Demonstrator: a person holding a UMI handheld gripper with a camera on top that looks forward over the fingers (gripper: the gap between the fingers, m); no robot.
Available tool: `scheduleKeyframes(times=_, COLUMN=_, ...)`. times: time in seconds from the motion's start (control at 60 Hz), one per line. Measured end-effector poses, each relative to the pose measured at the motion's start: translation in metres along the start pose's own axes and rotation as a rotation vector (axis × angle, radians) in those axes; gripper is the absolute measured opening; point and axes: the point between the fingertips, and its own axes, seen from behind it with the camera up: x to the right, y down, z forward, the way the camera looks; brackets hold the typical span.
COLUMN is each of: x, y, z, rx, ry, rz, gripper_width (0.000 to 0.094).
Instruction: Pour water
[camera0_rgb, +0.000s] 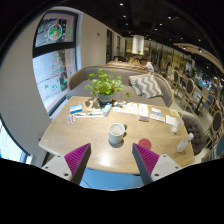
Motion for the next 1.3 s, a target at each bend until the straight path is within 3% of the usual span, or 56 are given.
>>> scheduleKeyframes(times=0.3, x=0.111, y=0.044, z=0.012, rx=-0.007, ry=0.07, rz=0.079, gripper_width=0.0851)
scheduleKeyframes(times=0.733, x=0.377, y=0.147, z=0.083, rx=0.039, ry=0.184, rz=0.213, gripper_width=0.0852)
scheduleKeyframes(times=0.933, x=0.463, y=0.15, z=0.145, rx=0.09, ry=0.2, rz=0.211, gripper_width=0.0852)
scheduleKeyframes(times=1.117, x=0.485, y=0.131, z=0.2, rx=0.143, ry=0.176, rz=0.191, gripper_width=0.0845)
scheduleKeyframes(times=1.183, x=0.487, y=0.126, z=0.216, rx=0.158, ry=0.173, rz=0.183, gripper_width=0.0794)
scheduleKeyframes(times=1.3, x=0.488, y=0.127, z=0.235, rx=0.166, ry=0.174, rz=0.166, gripper_width=0.0549)
